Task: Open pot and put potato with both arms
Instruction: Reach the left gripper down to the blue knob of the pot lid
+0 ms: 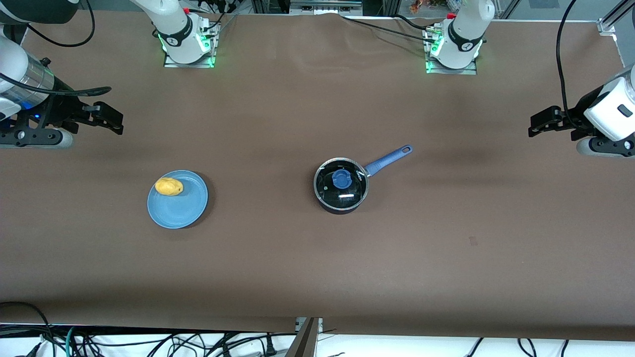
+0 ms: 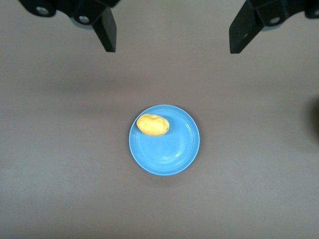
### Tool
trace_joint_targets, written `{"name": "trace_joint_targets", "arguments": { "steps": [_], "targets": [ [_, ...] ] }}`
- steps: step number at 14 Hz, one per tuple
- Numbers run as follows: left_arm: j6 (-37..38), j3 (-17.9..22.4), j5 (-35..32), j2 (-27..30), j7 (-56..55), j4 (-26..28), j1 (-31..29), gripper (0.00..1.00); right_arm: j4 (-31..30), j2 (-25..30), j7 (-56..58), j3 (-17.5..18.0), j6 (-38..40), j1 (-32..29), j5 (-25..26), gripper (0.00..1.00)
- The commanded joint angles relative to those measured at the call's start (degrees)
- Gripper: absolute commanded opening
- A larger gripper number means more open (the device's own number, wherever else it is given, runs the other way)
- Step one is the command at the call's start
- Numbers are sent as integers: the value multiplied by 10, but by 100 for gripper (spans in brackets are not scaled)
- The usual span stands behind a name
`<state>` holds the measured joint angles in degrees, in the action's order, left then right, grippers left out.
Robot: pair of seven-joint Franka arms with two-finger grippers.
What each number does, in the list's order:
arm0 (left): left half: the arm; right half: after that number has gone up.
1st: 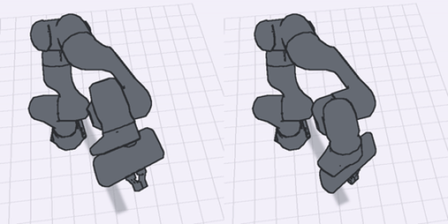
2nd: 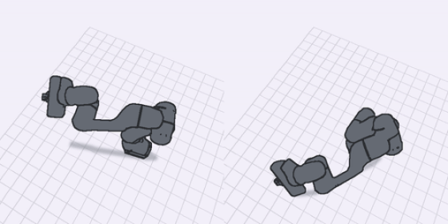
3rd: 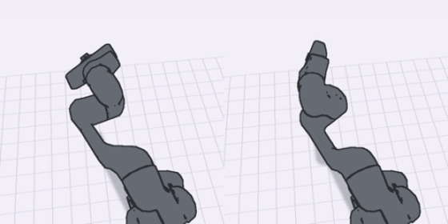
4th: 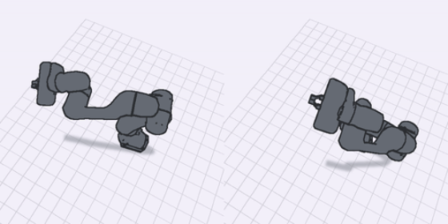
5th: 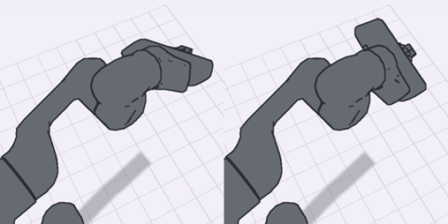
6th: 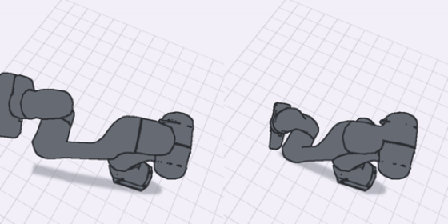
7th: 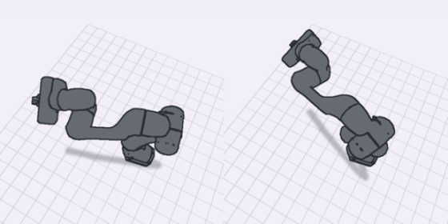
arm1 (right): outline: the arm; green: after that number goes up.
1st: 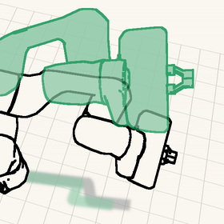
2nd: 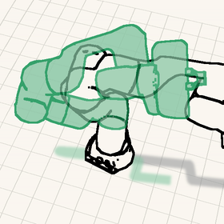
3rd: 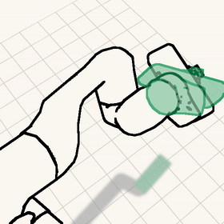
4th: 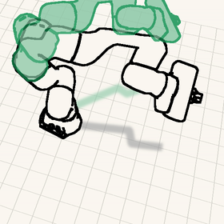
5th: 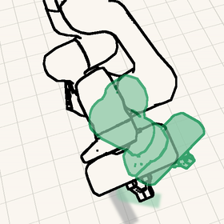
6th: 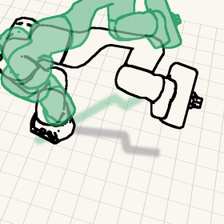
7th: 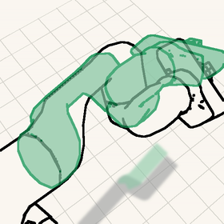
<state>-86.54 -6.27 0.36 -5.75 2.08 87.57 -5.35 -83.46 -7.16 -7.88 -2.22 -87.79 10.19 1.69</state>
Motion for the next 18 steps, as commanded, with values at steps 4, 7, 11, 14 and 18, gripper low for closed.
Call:
{"name": "trace_joint_targets", "arguments": {
  "steps": [4,7,11,14,18],
  "targets": [
    [8,-5,-6,-6,7,-13,11,100,16,-19,2,0,-20,0,5,100],
    [6,-36,-2,-20,-14,-7,24,100,17,-19,2,0,-20,2,6,100],
    [-70,-119,22,-79,-220,-7,49,100,15,-19,1,-1,-15,-2,4,100],
    [-136,-150,17,-138,-264,-8,92,100,13,-19,1,-1,-13,-3,4,100],
    [-244,-154,-9,-208,-365,-9,156,100,14,-19,2,-2,-15,-3,4,100]
  ]
}}
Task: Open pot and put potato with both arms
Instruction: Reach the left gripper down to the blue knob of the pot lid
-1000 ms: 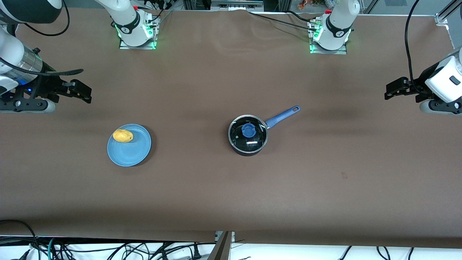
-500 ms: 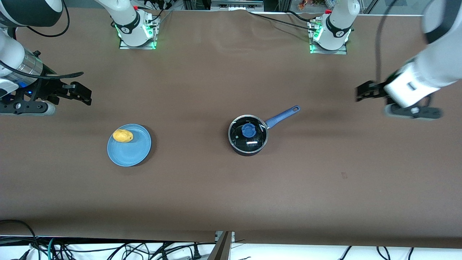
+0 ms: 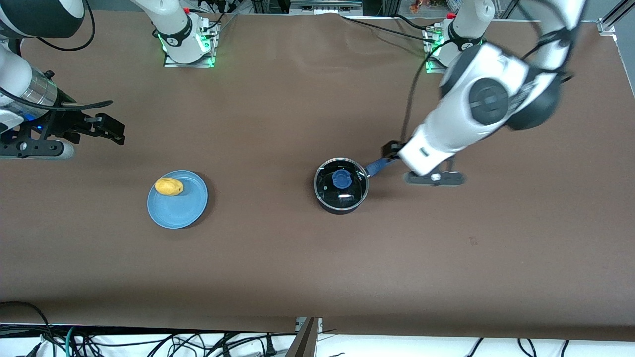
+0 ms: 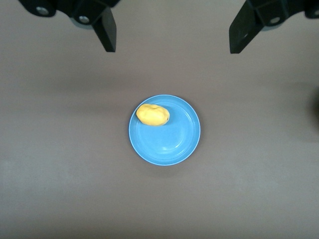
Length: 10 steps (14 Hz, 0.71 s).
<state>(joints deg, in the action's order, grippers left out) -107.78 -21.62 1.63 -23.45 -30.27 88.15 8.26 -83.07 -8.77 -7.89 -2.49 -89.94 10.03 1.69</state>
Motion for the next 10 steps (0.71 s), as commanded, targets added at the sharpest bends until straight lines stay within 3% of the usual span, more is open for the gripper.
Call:
{"name": "trace_joint_targets", "arguments": {
  "steps": [1,5,7,10],
  "targets": [
    [-46,0,-38,-47,-65,-16,32,100,10,-3,2,1,7,-2,4,100],
    [-106,0,-79,-97,-125,-24,66,100,10,-3,1,1,6,-1,3,100],
    [-111,0,-95,-124,-139,-54,83,100,8,-12,6,2,-1,2,3,100],
    [-111,0,-140,-162,-220,-93,117,100,10,-97,-2,6,-7,8,6,100]
  ]
}}
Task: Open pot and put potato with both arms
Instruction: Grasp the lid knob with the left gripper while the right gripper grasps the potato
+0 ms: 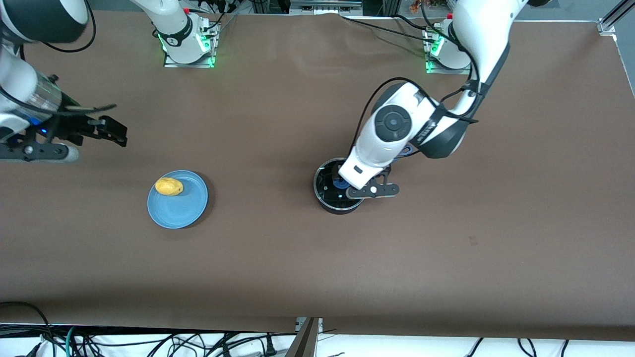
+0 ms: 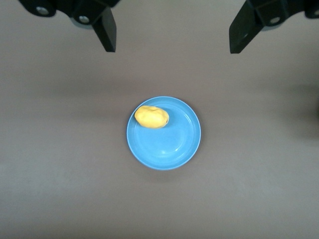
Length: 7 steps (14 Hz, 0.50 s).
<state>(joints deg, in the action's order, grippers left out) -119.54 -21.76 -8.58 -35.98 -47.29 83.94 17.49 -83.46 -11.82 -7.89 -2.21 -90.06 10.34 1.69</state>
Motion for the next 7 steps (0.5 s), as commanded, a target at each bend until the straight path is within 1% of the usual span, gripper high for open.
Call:
{"name": "trace_joint_targets", "arguments": {
  "steps": [1,2,3,4,7],
  "targets": [
    [6,1,-47,-38,-54,-50,26,100,13,-79,8,1,-3,-3,-8,100],
    [6,1,-53,-40,-54,-48,28,100,12,-81,22,-1,-6,-4,-9,100],
    [6,1,-62,-44,-56,-48,35,100,9,-86,64,-1,-7,-4,-5,100],
    [6,1,-71,-45,-61,-46,39,100,-6,-94,108,-2,-13,-4,-5,100],
    [6,1,-88,-55,-72,-44,44,100,-88,-96,215,-2,-95,-8,-10,100]
  ]
}}
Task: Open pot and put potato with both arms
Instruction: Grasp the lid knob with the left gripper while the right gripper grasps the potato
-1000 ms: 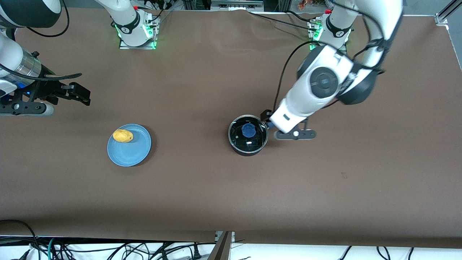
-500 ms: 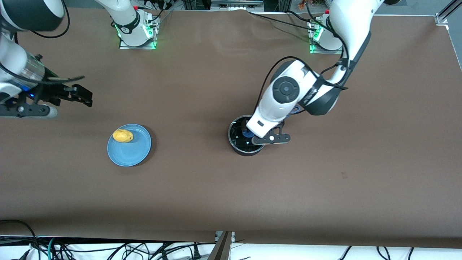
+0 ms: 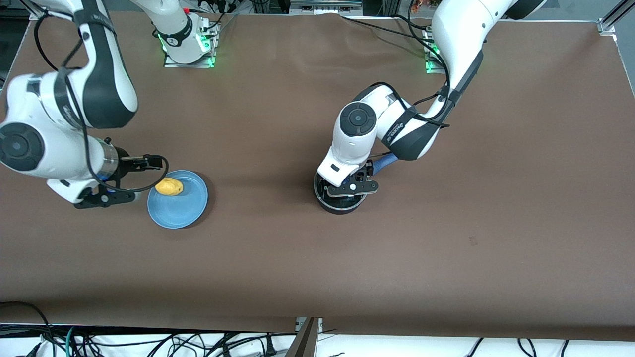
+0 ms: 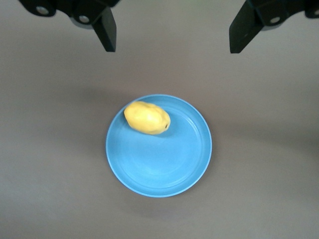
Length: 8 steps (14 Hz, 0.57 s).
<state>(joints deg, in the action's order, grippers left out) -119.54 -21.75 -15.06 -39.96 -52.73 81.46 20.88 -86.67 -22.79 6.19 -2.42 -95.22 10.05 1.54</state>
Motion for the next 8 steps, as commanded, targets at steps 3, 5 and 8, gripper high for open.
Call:
{"name": "trace_joint_targets", "arguments": {
  "steps": [3,5,8],
  "targets": [
    [6,1,-35,-21,-37,-19,13,100,-154,7,166,0,-182,-6,-3,100],
    [5,1,-34,-23,-38,-19,14,100,-186,-24,252,0,-264,-6,-3,100],
    [5,1,-36,-24,-56,-19,17,81,-185,-51,329,-7,-289,-6,-1,100]
  ]
}}
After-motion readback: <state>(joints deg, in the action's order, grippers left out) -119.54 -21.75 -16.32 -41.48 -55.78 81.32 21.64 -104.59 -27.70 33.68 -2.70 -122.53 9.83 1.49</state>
